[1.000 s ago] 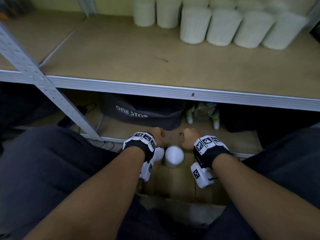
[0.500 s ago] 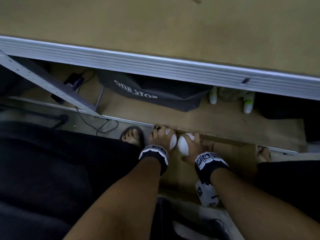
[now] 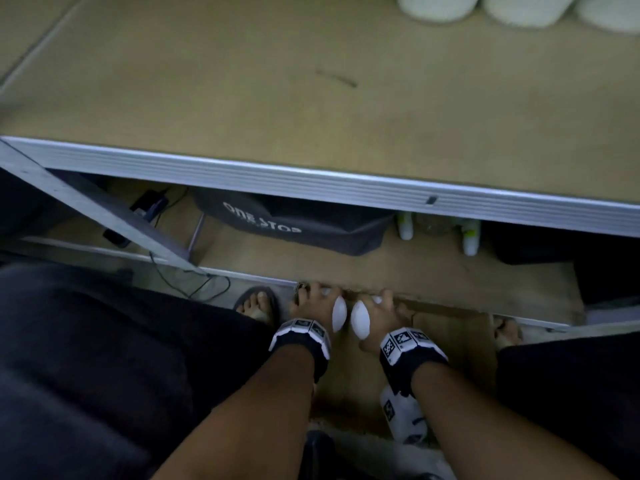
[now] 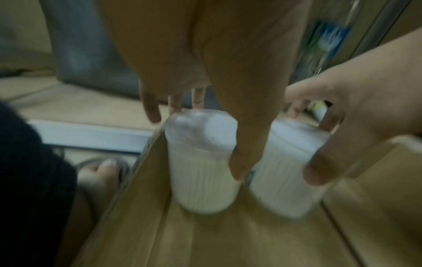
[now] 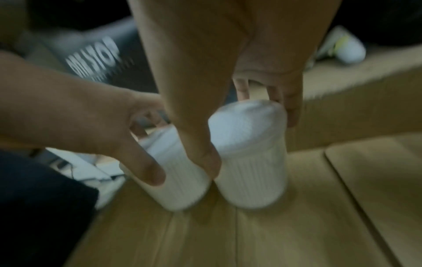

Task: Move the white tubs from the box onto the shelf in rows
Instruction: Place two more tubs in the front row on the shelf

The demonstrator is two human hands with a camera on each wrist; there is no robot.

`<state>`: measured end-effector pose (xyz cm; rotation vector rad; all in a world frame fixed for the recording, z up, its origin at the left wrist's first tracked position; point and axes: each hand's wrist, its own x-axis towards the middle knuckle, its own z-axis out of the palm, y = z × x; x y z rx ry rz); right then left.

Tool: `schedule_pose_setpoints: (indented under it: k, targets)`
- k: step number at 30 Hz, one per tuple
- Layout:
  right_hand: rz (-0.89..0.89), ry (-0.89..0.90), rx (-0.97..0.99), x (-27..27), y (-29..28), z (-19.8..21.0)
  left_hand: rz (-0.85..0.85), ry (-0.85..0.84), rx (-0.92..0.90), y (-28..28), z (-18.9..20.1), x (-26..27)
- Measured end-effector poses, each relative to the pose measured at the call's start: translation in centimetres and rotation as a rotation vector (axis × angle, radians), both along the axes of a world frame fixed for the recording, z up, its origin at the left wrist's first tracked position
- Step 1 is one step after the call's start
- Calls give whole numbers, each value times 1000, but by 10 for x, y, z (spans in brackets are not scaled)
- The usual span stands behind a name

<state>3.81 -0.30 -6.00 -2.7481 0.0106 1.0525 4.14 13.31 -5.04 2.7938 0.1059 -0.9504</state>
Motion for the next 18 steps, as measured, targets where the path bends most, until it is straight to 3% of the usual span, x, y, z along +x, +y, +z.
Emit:
schedule_pose_setpoints:
  k: [9, 18]
  targets:
    - [40, -190, 20, -4, -23, 115, -154, -182, -33, -18, 87, 9]
    - [-34, -390, 44, -32, -58, 256, -222, -352, -204, -26, 238, -12]
